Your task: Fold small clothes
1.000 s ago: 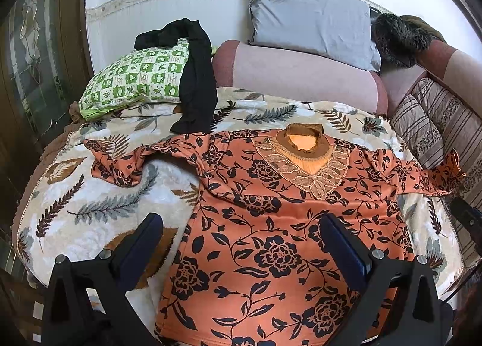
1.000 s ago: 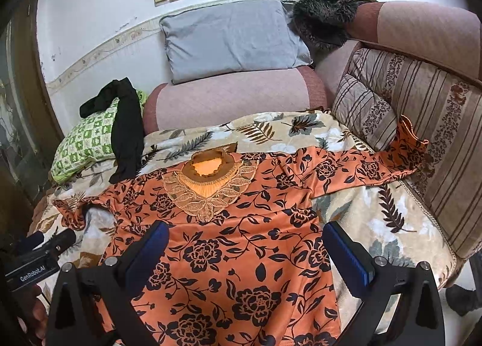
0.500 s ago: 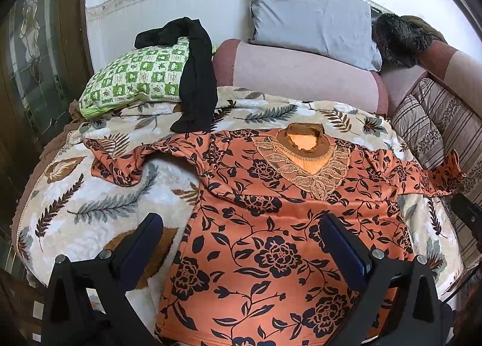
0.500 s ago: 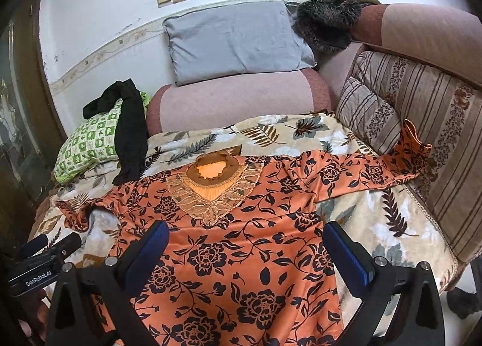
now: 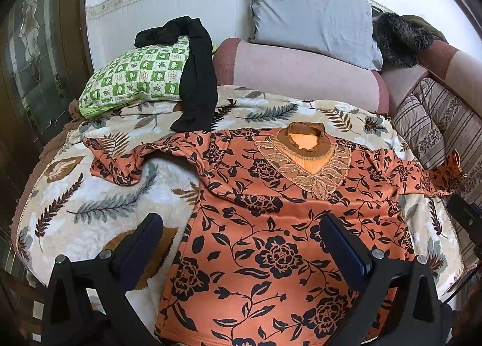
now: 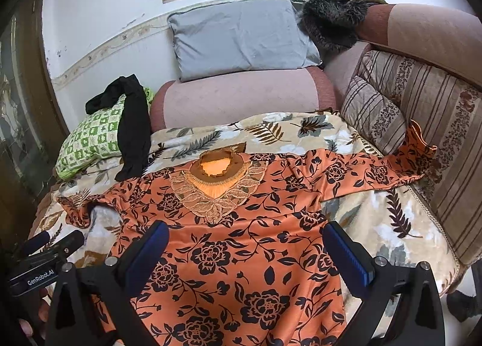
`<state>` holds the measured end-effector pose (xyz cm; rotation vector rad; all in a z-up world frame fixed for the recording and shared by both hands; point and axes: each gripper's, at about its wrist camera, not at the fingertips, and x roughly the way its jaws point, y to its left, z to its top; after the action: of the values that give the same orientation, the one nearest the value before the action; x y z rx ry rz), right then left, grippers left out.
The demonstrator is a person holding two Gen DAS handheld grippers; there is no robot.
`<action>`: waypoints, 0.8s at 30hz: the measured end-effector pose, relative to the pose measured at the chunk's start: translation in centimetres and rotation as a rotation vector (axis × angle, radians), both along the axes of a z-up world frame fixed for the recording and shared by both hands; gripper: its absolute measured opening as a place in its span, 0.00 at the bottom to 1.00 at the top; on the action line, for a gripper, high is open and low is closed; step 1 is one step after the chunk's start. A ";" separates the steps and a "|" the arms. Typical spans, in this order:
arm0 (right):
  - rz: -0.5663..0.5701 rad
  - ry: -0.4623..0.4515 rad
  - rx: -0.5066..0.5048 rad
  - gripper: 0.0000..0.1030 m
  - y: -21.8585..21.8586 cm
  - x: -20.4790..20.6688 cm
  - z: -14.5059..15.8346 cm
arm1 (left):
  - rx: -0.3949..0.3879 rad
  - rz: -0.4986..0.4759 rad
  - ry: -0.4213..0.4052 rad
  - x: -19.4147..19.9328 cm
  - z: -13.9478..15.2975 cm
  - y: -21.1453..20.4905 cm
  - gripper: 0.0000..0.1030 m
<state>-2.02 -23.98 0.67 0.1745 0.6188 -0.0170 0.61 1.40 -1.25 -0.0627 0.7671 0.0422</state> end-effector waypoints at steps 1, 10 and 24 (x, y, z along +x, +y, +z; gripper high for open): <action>0.001 0.000 0.001 1.00 0.0 0.0 0.0 | 0.000 -0.001 0.001 0.1 0.0 0.0 1.00; 0.004 0.002 0.001 1.00 0.0 0.0 -0.1 | -0.004 -0.002 0.001 0.2 0.0 0.1 1.00; 0.014 0.012 -0.002 1.00 0.4 0.2 -0.3 | 0.001 -0.002 0.004 0.3 0.0 -0.1 1.00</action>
<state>-1.80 -23.60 0.38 0.1678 0.6323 -0.0050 0.93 1.27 -1.21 -0.0610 0.7711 0.0407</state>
